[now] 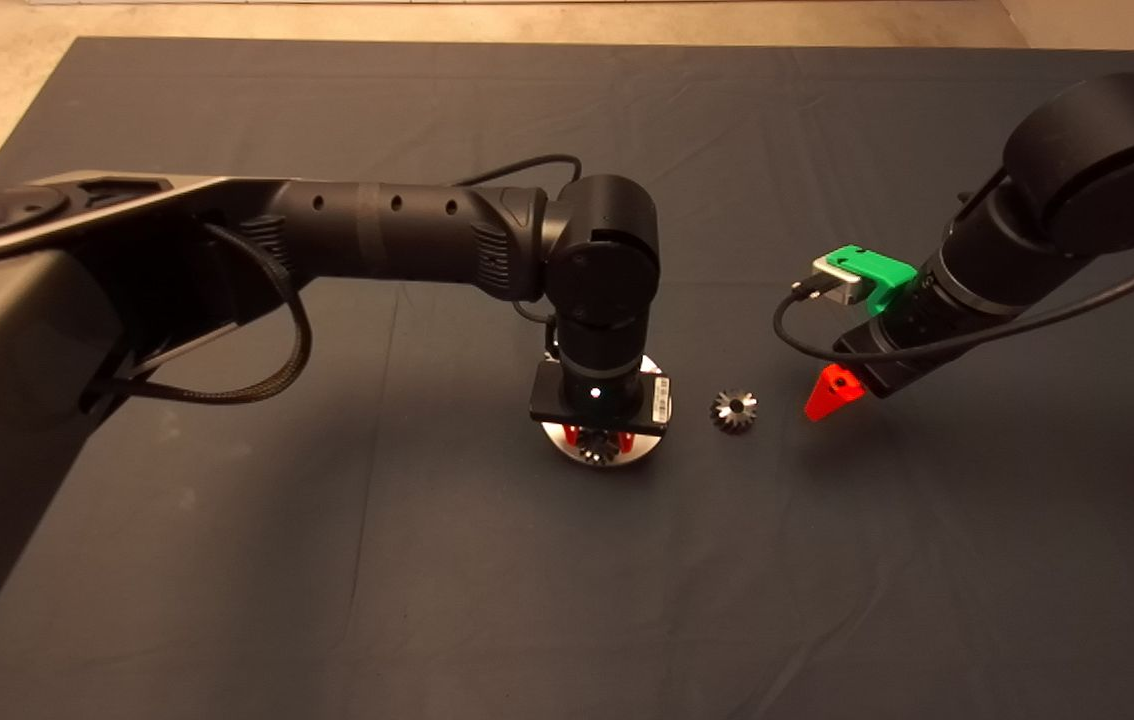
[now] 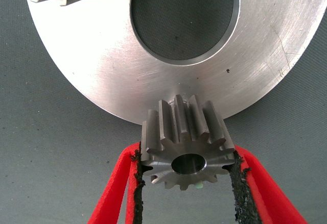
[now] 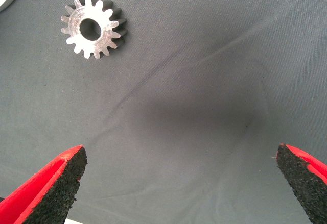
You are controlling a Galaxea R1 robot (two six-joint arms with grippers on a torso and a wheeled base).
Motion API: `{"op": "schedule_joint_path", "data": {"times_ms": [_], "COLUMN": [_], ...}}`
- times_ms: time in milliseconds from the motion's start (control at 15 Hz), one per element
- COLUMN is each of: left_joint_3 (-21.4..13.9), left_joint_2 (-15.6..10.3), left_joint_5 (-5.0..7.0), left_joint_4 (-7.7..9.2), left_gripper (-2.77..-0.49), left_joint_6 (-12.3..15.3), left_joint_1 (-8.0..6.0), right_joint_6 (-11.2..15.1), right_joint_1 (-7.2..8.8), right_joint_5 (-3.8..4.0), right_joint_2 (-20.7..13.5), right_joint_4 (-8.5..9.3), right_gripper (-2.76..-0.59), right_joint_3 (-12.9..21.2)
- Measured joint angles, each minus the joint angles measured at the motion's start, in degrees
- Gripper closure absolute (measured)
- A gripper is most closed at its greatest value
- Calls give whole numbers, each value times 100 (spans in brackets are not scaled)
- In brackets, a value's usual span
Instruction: Install three planetary gears onto the carrier pins
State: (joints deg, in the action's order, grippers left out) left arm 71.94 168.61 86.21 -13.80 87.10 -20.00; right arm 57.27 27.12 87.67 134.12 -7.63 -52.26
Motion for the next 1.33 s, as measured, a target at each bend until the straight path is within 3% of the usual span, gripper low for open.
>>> {"op": "schedule_joint_path", "data": {"times_ms": [333, 800, 867, 933, 1067, 1133, 1200, 1333], "left_joint_3": [0, -99, -141, -276, -716, -955, -1208, -1826], "left_joint_2": [0, 11, 9, -10, -88, -170, -289, -705], "left_joint_5": [-27, -167, -156, -123, -43, 30, 67, 66], "left_joint_4": [20, 26, 27, 24, 27, 22, 24, 33], "left_gripper": [-106, -144, -147, -151, -161, -162, -174, -176], "left_joint_6": [-20, -17, -17, 16, 269, 407, 563, 824], "left_joint_1": [0, -5, -47, -177, -595, -728, -761, -733], "right_joint_6": [0, -1, 0, -2, -2, -2, -2, -2], "right_joint_1": [0, 0, 0, 0, 0, 0, -9, -91], "right_joint_5": [0, 0, 2, 0, 0, 0, 4, 9], "right_joint_2": [0, 0, -2, 0, 0, 0, 0, 63], "right_joint_4": [0, 0, 0, 0, 0, 0, -2, -2], "right_gripper": [-276, -276, -276, -276, -276, -276, -276, -276], "right_joint_3": [0, 0, 0, 0, 0, 0, -2, -2]}}
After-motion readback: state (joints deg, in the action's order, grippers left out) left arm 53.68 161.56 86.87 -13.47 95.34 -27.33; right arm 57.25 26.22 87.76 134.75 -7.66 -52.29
